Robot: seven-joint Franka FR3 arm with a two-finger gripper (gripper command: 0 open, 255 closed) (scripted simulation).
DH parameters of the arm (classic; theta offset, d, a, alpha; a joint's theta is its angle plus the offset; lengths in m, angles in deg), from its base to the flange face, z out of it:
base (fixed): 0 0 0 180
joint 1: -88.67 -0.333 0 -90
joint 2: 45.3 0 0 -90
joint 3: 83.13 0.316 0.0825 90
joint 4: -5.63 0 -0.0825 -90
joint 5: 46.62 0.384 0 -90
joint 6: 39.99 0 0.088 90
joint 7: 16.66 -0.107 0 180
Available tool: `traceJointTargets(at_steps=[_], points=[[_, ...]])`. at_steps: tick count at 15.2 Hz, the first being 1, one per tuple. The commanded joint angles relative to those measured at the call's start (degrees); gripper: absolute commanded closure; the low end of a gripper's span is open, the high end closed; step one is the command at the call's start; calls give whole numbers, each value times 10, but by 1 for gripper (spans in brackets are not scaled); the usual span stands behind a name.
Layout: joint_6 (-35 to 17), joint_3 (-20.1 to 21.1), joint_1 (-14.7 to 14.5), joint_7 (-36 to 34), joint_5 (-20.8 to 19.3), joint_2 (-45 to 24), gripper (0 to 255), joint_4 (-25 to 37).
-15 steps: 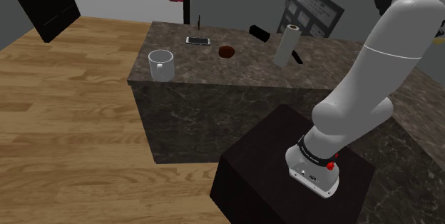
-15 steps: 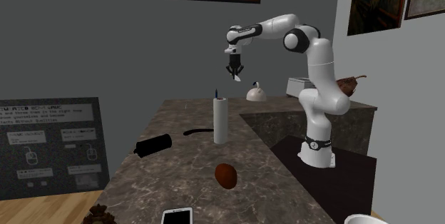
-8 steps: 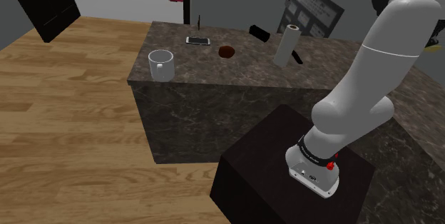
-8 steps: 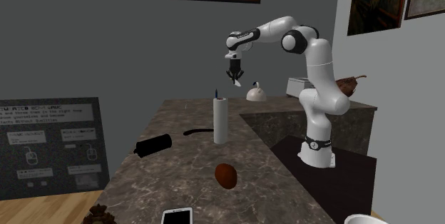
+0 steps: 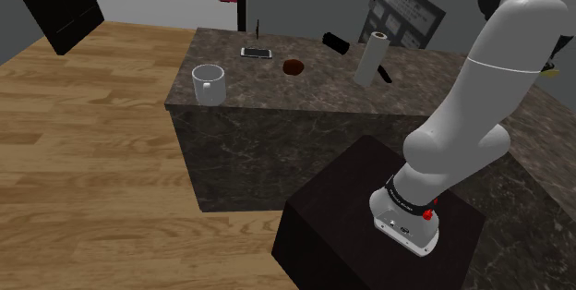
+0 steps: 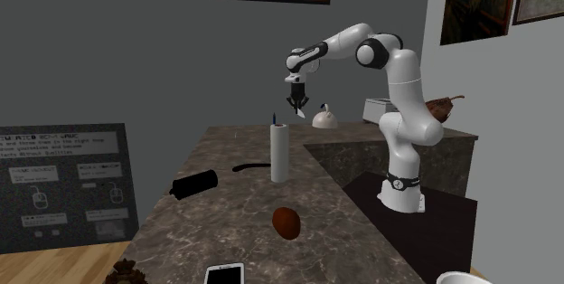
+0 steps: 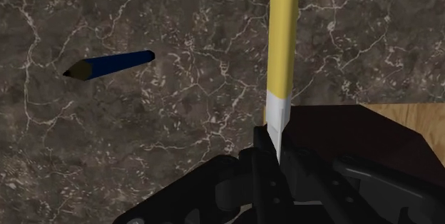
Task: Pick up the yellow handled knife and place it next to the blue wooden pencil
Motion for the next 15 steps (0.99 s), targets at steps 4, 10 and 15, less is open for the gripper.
traceJointTargets(at_steps=[4, 10, 15], points=[[-35, 11, 9, 10, 16, -14, 255, -30], [-74, 28, 23, 24, 38, -32, 255, -61], [-106, 46, 39, 39, 60, -51, 255, -84]])
